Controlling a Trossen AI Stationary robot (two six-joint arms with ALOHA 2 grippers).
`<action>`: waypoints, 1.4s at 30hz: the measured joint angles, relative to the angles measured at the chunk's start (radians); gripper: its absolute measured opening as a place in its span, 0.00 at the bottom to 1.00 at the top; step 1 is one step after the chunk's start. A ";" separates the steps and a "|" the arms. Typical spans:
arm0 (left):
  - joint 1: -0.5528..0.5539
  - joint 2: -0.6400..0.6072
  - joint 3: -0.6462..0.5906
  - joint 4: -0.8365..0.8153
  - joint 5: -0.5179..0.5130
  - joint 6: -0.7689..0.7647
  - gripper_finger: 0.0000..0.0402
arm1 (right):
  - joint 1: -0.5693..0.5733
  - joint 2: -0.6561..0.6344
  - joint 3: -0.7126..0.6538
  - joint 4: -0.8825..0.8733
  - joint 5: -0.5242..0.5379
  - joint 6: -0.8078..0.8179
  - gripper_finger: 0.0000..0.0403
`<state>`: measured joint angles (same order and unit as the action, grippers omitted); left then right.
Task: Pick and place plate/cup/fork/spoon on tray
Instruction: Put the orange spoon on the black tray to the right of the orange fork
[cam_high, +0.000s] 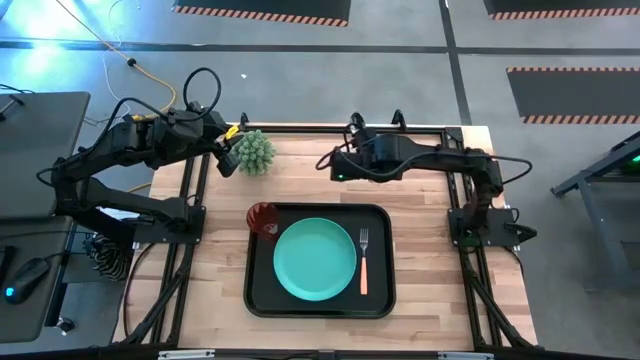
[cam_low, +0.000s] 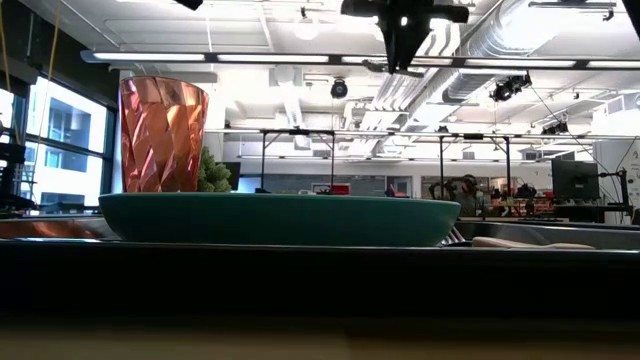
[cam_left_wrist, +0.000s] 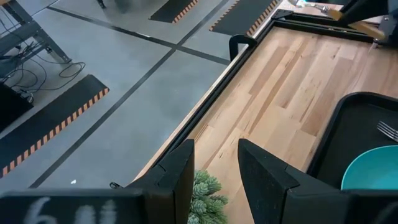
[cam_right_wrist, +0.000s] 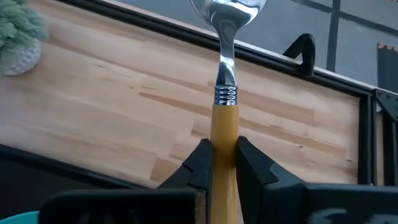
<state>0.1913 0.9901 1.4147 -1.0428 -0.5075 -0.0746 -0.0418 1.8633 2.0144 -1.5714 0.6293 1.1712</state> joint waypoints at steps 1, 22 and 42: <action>0.000 0.000 0.000 0.000 0.000 0.000 0.29 | 0.000 -0.006 0.000 0.000 0.001 -0.003 0.06; 0.000 0.000 0.000 0.000 0.000 -0.002 0.29 | 0.010 -0.175 -0.297 0.010 -0.074 0.085 0.06; 0.000 0.000 0.000 0.001 0.000 0.000 0.29 | 0.242 -0.420 -0.757 0.245 -0.241 0.615 0.06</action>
<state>0.1913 0.9901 1.4147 -1.0420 -0.5079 -0.0750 0.2002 1.4433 1.2572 -1.3267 0.3878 1.7864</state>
